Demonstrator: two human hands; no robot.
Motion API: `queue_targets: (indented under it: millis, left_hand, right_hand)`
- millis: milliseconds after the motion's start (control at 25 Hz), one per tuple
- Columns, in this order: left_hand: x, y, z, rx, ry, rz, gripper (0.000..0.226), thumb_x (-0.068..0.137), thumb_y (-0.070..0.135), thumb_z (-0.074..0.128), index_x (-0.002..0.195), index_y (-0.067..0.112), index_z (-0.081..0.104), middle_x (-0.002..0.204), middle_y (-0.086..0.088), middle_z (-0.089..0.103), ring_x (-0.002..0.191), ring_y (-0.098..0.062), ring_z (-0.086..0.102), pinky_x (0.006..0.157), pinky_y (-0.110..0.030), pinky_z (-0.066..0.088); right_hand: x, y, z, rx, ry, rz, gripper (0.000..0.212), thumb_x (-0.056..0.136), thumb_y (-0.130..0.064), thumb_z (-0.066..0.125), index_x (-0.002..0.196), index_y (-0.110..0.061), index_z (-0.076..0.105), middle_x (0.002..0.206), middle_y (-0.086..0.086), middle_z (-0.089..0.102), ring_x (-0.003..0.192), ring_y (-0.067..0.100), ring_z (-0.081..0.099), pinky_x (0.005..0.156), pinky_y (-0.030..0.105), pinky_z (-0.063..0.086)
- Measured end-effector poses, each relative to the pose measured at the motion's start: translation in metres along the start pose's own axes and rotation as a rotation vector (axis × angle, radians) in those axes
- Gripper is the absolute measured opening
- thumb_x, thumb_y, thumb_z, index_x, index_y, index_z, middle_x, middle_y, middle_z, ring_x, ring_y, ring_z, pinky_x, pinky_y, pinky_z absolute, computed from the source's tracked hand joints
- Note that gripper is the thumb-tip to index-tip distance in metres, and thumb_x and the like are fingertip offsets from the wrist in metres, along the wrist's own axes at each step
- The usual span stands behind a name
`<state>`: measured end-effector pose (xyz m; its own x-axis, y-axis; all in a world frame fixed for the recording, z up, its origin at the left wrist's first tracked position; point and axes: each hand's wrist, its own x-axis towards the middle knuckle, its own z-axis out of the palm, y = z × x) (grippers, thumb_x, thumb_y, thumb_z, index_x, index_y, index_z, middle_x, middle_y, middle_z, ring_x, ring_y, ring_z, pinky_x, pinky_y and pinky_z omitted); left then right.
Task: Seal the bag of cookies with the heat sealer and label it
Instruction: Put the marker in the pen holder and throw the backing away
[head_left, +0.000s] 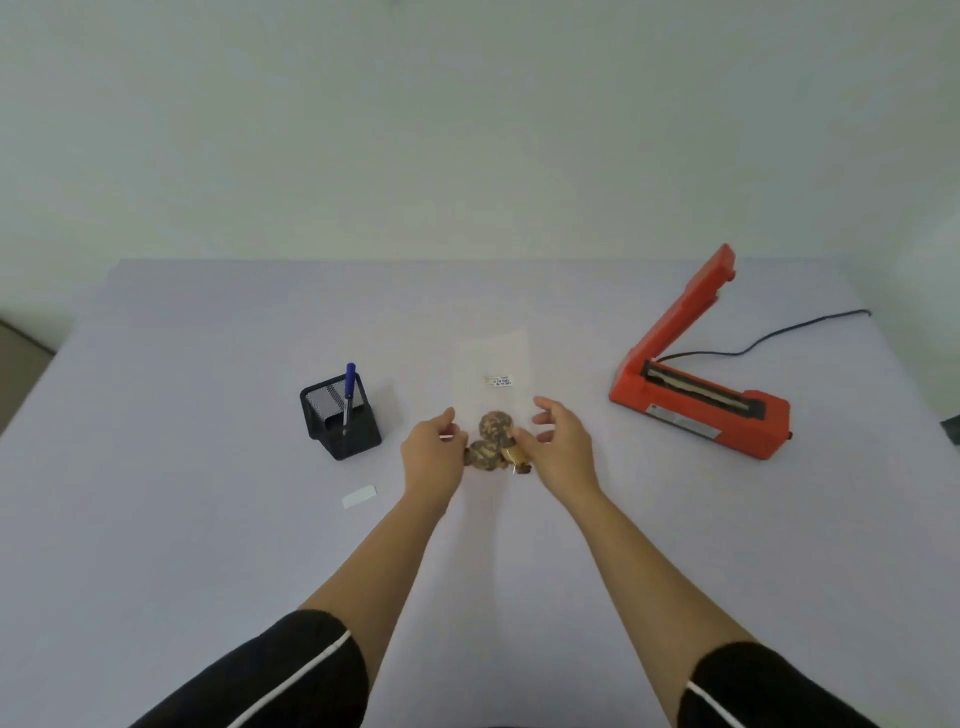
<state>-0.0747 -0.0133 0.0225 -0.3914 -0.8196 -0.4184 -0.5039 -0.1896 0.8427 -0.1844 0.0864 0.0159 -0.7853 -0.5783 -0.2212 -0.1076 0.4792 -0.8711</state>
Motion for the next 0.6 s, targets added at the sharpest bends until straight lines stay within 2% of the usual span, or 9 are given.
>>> queue_targets:
  millis: [240, 400, 600]
  left_hand:
    - [0.084, 0.069, 0.002, -0.014, 0.048, 0.080, 0.042, 0.092, 0.005, 0.052, 0.134, 0.008, 0.049, 0.101, -0.006, 0.062, 0.089, -0.022, 0.062, 0.081, -0.028, 0.052]
    - [0.140, 0.080, 0.017, 0.012, 0.045, 0.053, 0.042, 0.090, 0.003, 0.051, 0.133, 0.005, 0.049, 0.096, -0.005, 0.060, 0.086, -0.020, 0.059, 0.086, -0.032, 0.053]
    - [0.194, 0.063, 0.039, 0.101, 0.032, -0.022, 0.042, 0.090, 0.004, 0.050, 0.133, 0.004, 0.049, 0.111, -0.013, 0.063, 0.101, -0.026, 0.059, 0.093, -0.036, 0.050]
  right_hand:
    - [0.093, -0.049, 0.002, 0.007, 0.030, -0.079, 0.049, 0.083, -0.018, 0.068, 0.128, -0.015, 0.048, 0.106, 0.000, 0.052, 0.083, 0.014, 0.053, 0.069, 0.021, 0.042]
    - [0.152, -0.045, 0.014, -0.032, 0.003, -0.057, 0.048, 0.085, -0.019, 0.067, 0.129, -0.015, 0.048, 0.105, -0.001, 0.051, 0.084, 0.015, 0.053, 0.069, 0.021, 0.044]
    - [0.207, -0.021, 0.040, -0.070, -0.032, 0.017, 0.048, 0.085, -0.016, 0.066, 0.129, -0.014, 0.048, 0.105, 0.000, 0.050, 0.087, 0.015, 0.052, 0.070, 0.021, 0.044]
